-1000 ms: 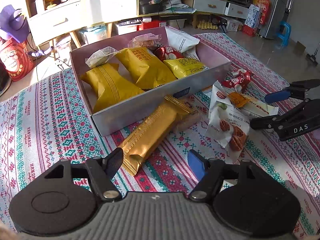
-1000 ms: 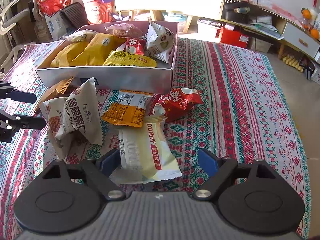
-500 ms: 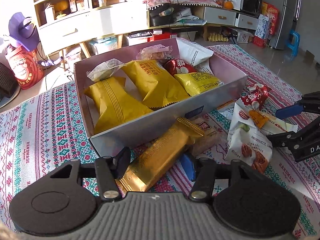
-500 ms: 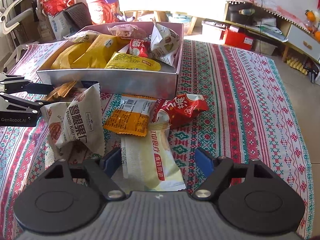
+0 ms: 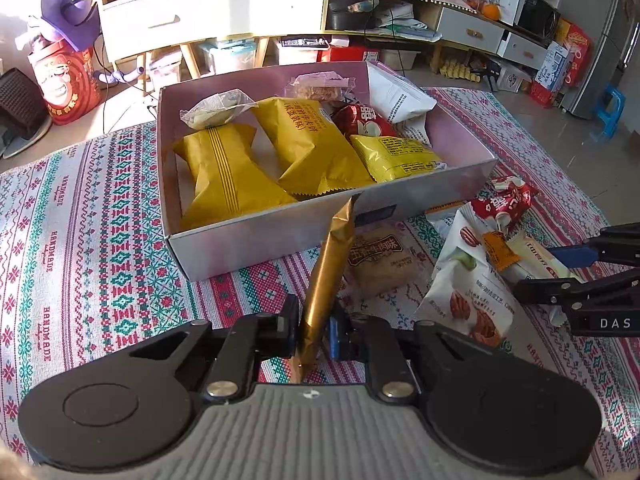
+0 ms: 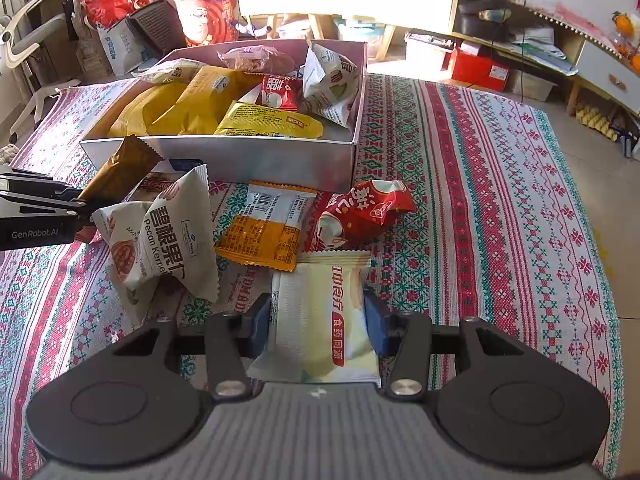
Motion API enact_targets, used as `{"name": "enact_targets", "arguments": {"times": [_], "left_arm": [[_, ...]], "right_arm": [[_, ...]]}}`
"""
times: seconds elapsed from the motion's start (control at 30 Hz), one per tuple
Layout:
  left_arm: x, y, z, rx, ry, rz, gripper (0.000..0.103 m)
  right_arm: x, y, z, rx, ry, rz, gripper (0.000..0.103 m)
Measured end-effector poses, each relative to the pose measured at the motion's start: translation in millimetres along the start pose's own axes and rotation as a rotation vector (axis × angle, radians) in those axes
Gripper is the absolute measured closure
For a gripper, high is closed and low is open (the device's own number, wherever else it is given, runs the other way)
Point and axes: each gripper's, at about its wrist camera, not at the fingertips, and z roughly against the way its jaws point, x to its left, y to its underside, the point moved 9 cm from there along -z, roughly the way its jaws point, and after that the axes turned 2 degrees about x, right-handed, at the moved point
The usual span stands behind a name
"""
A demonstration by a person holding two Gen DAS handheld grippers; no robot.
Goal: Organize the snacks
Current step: 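Grasp gold bar with left tool while right tool grasps white-and-yellow wrapped bar, then lower gold bar and white bar into the pink box and open both tools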
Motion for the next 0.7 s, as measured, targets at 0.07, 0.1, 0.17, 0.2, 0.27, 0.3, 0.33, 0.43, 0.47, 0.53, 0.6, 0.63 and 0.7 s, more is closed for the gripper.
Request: {"name": "enact_targets", "arguments": {"times": [0.07,0.1,0.17,0.2,0.27,0.3,0.33,0.43,0.47,0.53,0.6,0.63,0.7], "left_arm": [[-0.7,2.4,2.5,0.017,0.013,0.032,0.088],[-1.6,3.6,4.1,0.024,0.014,0.045,0.088],[-2.7,5.0,6.7,0.033,0.019,0.069,0.088],[-3.4,5.5,8.1,0.036,0.021,0.081,0.088],[-4.1,6.2,11.1,0.039,0.026,0.098,0.088],[-5.0,6.5,13.5,0.038,0.03,0.107,0.089],[-5.6,6.9,16.6,0.039,0.033,0.118,0.088],[-5.9,6.8,24.4,0.039,0.037,0.14,0.088],[-5.4,6.0,26.8,0.038,0.039,0.148,0.089],[-4.1,3.2,31.9,0.032,0.048,0.17,0.089],[-1.5,-1.1,38.8,0.015,0.053,0.195,0.088],[-0.7,-3.2,41.3,0.008,0.052,0.202,0.089],[1.5,-8.2,46.2,-0.006,0.05,0.213,0.089]], "right_arm": [[-0.6,1.2,1.7,0.018,-0.006,-0.022,0.059],[-0.5,2.6,2.9,0.026,-0.013,-0.034,0.059],[0.7,4.5,4.8,0.035,-0.023,-0.049,0.059],[0.8,4.8,5.5,0.039,-0.026,-0.054,0.059],[0.9,5.8,7.0,0.044,-0.028,-0.063,0.059],[0.9,6.1,8.0,0.047,-0.03,-0.069,0.059],[0.8,6.0,9.0,0.05,-0.033,-0.076,0.059],[-1.4,3.3,13.0,0.056,-0.059,-0.106,0.059],[-2.1,1.0,15.0,0.058,-0.068,-0.114,0.059],[-4.2,-4.5,20.5,0.049,-0.086,-0.133,0.059],[-6.4,-10.8,26.1,0.035,-0.103,-0.155,0.059],[-7.7,-15.2,29.3,0.025,-0.112,-0.169,0.059],[-8.8,-22.4,33.4,0.008,-0.121,-0.182,0.059]]}}
